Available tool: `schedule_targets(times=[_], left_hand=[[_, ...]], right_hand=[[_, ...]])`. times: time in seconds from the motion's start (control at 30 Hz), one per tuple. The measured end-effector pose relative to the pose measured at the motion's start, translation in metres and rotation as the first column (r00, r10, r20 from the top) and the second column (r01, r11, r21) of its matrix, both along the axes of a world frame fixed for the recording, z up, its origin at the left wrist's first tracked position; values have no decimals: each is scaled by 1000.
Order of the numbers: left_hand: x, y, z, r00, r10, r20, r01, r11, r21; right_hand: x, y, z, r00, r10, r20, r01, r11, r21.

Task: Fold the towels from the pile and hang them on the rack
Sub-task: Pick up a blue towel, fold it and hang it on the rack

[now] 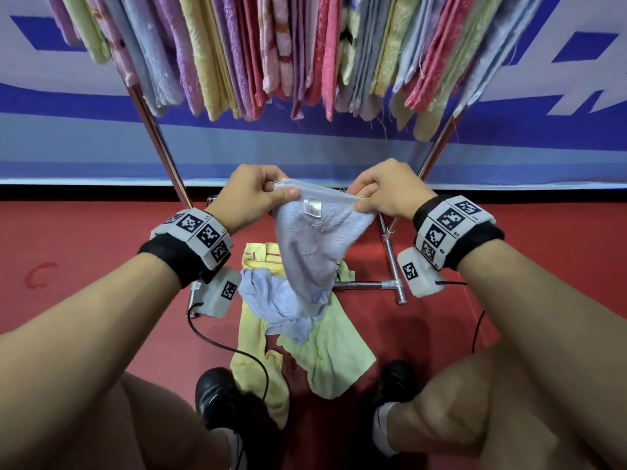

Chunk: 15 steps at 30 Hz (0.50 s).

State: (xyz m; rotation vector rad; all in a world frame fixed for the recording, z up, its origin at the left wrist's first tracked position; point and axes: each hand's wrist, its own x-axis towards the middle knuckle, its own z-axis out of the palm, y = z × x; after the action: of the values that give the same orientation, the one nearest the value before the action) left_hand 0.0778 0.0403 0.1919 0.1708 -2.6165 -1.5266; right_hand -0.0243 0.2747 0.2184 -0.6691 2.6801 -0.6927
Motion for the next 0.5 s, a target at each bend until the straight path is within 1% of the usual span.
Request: schedule_targets(times=[0.07,0.13,0.2,0.23,0.37,0.5], left_hand=[[-2,-3,-4,998,56,-13,-56,998,-32],[-3,-3,-7,996,83,-30,-84,996,-26],[-2,-2,-7,994,94,-56,-97,993,-65],[-1,0,-7,994,86,-67,-91,993,-78],[0,4,-7,997,49,-54,-49,999,6],[1,9,-2,999,10,-47,-10,1000,7]], right_hand=[[1,-3,2,1000,12,-12,-12,1000,-9],[2,-4,4,1000,9,-9,-9,999,-37],[1,-5,5,1000,1,-8,-2,999,-53],[2,-6,6,1000,1,-18,-2,999,-47],[3,-6,2,998,-12,-61,13,1000,15],[-2,-2,2,997,-62,-54,62,998,-6]])
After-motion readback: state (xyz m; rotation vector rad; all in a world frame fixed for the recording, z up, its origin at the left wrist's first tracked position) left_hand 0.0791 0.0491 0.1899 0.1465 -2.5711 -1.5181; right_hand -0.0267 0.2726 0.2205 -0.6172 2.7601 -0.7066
